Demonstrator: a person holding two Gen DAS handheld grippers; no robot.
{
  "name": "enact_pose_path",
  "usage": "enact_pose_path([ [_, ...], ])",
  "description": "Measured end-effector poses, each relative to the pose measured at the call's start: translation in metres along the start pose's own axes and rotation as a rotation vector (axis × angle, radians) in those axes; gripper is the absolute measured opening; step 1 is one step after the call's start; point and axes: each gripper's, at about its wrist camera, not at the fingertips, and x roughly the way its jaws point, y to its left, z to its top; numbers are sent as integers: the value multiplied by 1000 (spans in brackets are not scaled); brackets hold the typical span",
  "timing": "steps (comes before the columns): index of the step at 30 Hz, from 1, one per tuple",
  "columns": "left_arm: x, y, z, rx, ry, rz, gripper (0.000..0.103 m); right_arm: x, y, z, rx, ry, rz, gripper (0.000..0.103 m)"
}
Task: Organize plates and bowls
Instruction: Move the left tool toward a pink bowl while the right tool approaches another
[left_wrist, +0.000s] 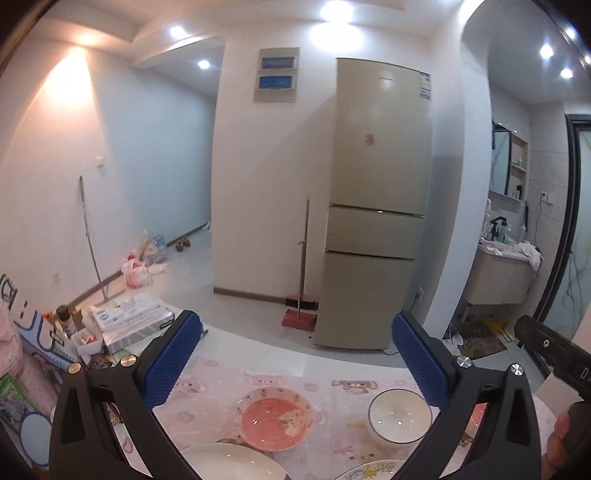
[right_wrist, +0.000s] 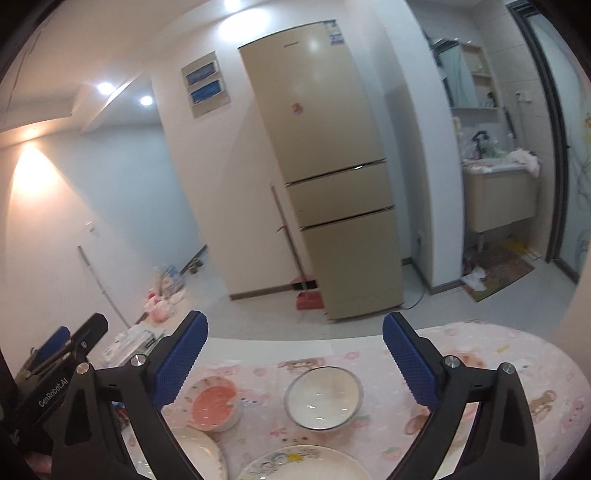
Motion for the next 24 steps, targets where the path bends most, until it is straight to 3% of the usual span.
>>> enact_pose_path([
  [6,35,39,-2,-51,98,50,103,50,40,-4,35,63,15,97],
  [10,62,49,-12,11,168,78,103,72,54,-18,87,85,12,94],
  [13,82,58,-21,-15,226,85,103,102,66,-34,40,151,19,94],
  [18,113,59,-38,40,312,114,102,156,73,-66,-11,275,-1,90],
  [24,156,73,-67,23,456,111,90,202,85,-107,-103,400,-21,79],
])
